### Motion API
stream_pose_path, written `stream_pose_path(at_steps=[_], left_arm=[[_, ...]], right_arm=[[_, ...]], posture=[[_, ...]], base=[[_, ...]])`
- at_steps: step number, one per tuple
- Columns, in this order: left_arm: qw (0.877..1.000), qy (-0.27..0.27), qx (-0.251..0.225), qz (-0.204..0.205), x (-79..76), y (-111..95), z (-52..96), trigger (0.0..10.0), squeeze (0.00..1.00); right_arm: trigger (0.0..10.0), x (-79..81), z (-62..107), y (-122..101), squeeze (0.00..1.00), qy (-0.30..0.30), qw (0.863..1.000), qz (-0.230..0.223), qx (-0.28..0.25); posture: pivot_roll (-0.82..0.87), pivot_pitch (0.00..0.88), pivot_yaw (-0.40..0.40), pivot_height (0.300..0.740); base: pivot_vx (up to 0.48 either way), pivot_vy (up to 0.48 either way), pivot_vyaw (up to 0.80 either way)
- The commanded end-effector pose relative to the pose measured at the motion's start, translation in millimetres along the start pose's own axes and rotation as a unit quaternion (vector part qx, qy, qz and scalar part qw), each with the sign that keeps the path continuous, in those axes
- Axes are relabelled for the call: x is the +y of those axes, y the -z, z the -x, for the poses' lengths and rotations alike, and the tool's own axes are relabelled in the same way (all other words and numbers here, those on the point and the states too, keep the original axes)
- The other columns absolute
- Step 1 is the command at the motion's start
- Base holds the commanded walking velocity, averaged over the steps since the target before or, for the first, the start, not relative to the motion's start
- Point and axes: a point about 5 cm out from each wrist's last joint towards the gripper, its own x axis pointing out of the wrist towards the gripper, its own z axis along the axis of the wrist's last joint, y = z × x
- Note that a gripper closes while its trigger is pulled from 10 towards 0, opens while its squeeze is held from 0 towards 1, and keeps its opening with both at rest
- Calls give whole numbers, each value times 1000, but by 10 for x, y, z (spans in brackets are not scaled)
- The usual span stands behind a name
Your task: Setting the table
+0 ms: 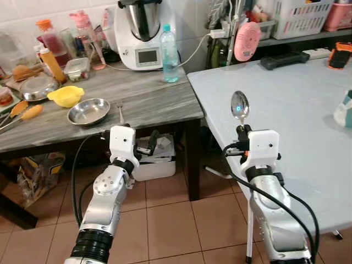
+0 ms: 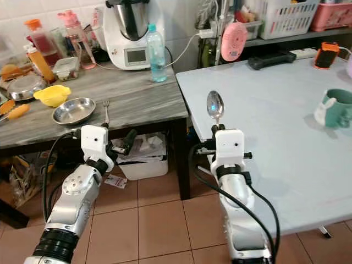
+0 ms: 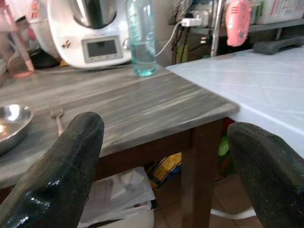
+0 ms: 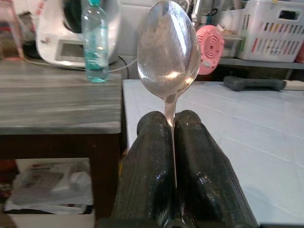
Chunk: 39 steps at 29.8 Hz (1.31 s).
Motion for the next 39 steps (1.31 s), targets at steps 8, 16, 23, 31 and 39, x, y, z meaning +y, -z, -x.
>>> stream_pose_path(at_steps=[8, 16, 23, 31, 39], left_arm=[[999, -23, -9, -23, 129, -70, -11, 10000, 0], [999, -22, -7, -23, 122, -62, -14, 10000, 0], [1000, -21, -7, -22, 107, -55, -16, 10000, 0], [1000, -12, -7, -17, 65, -48, -11, 10000, 0], [1000, 20, -14, -2, -29, -53, -2, 10000, 0]], right_arm=[[10000, 91, -13, -75, 0, -16, 1000, -6, -19], [10000, 92, -14, -77, 0, -17, 1000, -7, -21], [10000, 82, -14, -76, 0, -17, 1000, -7, -21], [10000, 67, -6, -75, 0, -15, 1000, -5, -21], [10000, 20, -20, -100, 0, 0, 1000, -10, -24]], posture=[[-116, 0, 109, 740], [-118, 0, 107, 740], [-118, 0, 105, 740], [-121, 0, 102, 740], [-124, 0, 96, 740]], base=[[0, 0, 645], [0, 0, 634], [0, 0, 622], [0, 0, 578], [0, 0, 67]])
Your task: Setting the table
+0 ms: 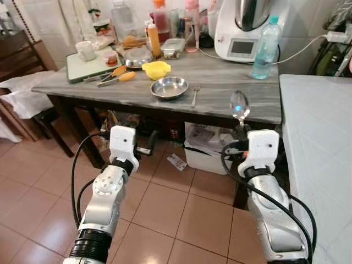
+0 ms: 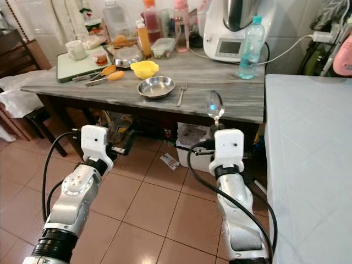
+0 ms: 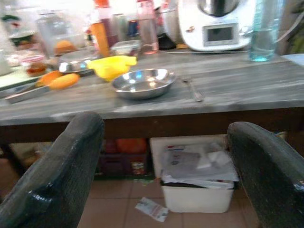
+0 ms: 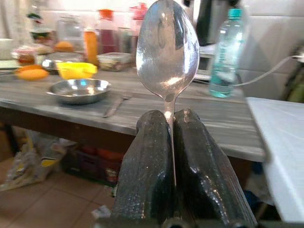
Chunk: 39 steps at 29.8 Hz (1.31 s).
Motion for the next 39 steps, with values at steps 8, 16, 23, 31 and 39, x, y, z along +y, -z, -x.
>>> stream_pose_path(at_steps=[8, 16, 23, 31, 39], left_arm=[[1000, 20, -11, 3, -54, -42, 1, 10000, 0], [1000, 24, -14, 5, -68, -47, -8, 10000, 0], [1000, 25, -13, 6, -75, -48, -7, 10000, 0], [999, 29, -12, 7, -92, -45, -12, 10000, 0], [999, 32, -12, 8, -91, -46, -18, 10000, 0]], right_arm=[[10000, -32, -9, -64, 0, 6, 1000, -5, -12], [10000, -35, -13, -70, 0, 2, 1000, 2, -13], [10000, -35, -13, -73, 0, 3, 1000, 4, -14], [10000, -51, 2, -66, 0, 8, 1000, 6, -13], [10000, -59, 3, -66, 0, 11, 1000, 6, -13]], posture=[[-130, 0, 90, 740], [-132, 0, 88, 740], [-133, 0, 91, 740], [-140, 0, 97, 740], [-138, 0, 102, 740]], base=[[331, 0, 0], [398, 0, 0], [432, 0, 0], [445, 0, 0], [441, 0, 0]])
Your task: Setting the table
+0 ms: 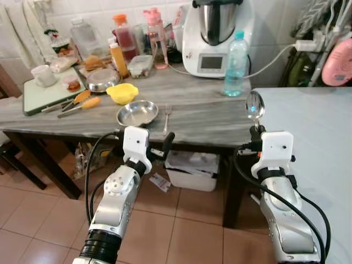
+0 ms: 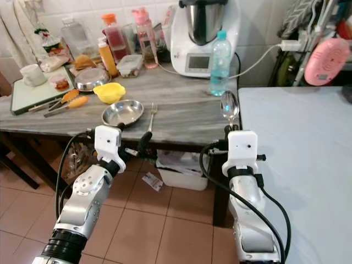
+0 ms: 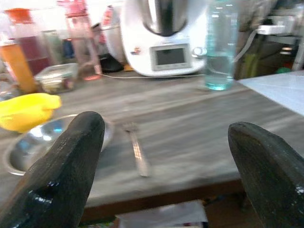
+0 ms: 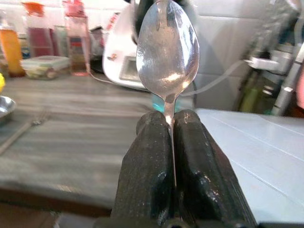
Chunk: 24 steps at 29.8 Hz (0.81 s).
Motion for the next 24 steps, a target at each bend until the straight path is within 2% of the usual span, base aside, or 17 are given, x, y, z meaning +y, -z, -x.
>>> stream_pose_path(at_steps=[1, 11, 15, 18, 24], left_arm=[[1000, -14, 0, -8, 122, -18, 30, 10000, 0], [1000, -15, 0, -9, 128, -19, 35, 10000, 0], [1000, -16, 2, -8, 131, -16, 37, 10000, 0], [1000, -22, 11, -4, 139, 8, 34, 10000, 0], [999, -29, 15, -4, 149, 19, 31, 10000, 0]], right_arm=[[10000, 96, -26, -94, 0, -12, 1000, -9, -18], [10000, 123, -26, -92, 0, -17, 1000, -16, -17], [10000, 123, -26, -85, 0, -16, 1000, -18, -15], [10000, 112, -30, -79, 0, -13, 1000, -20, -13], [10000, 107, -28, -75, 0, -10, 1000, -22, -12]], posture=[[-138, 0, 102, 740], [-134, 0, 103, 740], [-133, 0, 102, 740], [-134, 0, 103, 740], [-134, 0, 103, 740]], base=[[435, 0, 0], [430, 0, 0], [405, 259, 0], [262, 289, 0], [0, 0, 0]])
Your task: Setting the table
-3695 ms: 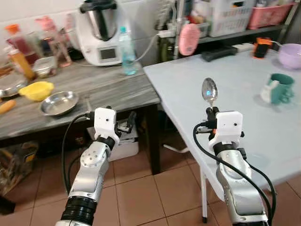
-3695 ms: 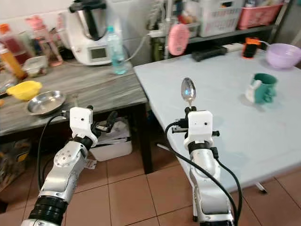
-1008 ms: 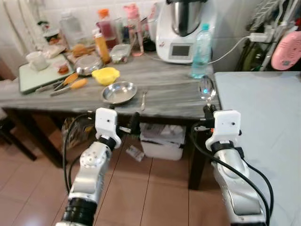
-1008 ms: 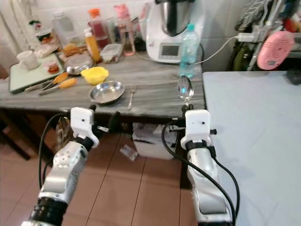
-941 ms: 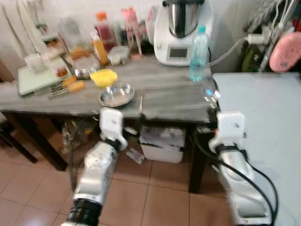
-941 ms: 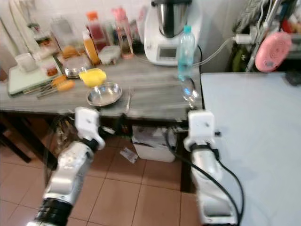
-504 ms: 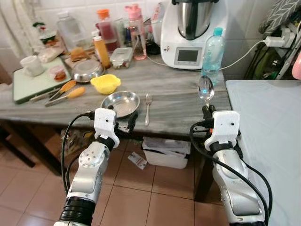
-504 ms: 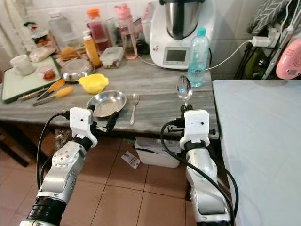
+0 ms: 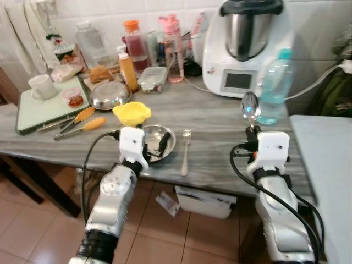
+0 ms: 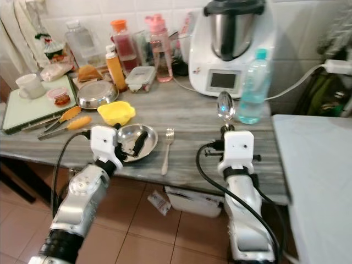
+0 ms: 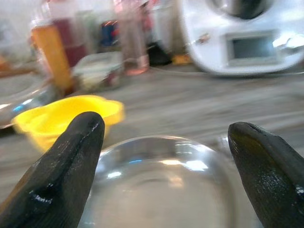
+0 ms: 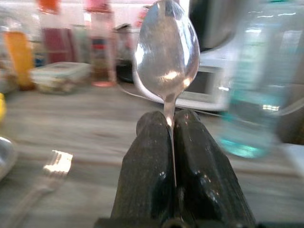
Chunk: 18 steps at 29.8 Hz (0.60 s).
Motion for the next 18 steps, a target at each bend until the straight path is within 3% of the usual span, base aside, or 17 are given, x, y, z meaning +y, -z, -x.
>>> stream_pose_path(at_steps=[1, 15, 18], left_arm=[[1000, 1, 1, 1, -23, -7, -12, 10000, 0], [1000, 1, 7, 2, -11, -1, -23, 10000, 0], [1000, 1, 9, 1, -10, 5, -21, 10000, 0]], right_arm=[[10000, -58, -3, -33, 0, 10, 1000, 1, -6], [10000, -55, -25, -24, 0, 13, 1000, -4, -2], [10000, -54, -27, -24, 0, 13, 1000, -4, -1]], posture=[[-134, 0, 103, 740], [-130, 0, 99, 740], [-129, 0, 98, 740]], base=[[0, 0, 0], [0, 0, 0], [0, 0, -473]])
